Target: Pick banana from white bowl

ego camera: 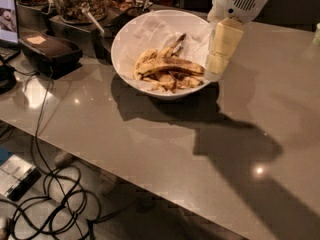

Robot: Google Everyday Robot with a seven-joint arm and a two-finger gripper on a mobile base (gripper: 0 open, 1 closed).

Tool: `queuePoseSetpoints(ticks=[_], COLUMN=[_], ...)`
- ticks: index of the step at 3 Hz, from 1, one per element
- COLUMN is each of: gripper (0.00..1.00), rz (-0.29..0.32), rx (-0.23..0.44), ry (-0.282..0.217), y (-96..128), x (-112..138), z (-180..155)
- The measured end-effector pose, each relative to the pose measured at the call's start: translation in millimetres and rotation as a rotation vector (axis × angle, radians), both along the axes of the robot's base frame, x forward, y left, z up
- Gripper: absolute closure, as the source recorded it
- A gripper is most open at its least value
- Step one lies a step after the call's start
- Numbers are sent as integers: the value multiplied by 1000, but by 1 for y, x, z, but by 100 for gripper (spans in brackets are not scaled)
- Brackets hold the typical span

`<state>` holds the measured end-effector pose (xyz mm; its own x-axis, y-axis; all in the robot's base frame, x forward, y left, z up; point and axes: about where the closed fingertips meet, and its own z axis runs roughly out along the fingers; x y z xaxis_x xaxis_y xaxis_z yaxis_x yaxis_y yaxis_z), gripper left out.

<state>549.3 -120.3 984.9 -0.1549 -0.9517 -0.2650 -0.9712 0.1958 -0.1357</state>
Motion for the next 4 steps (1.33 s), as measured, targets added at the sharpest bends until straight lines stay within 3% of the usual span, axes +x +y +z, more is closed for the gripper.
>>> queuePoseSetpoints(ticks=[2,3,4], gripper=[0,2,17], rz=[2,-29,-97], rx=[91,89,30], ry=[54,88,111], y=[44,50,45], x=[52,61,63], z=[-15,-27,-42])
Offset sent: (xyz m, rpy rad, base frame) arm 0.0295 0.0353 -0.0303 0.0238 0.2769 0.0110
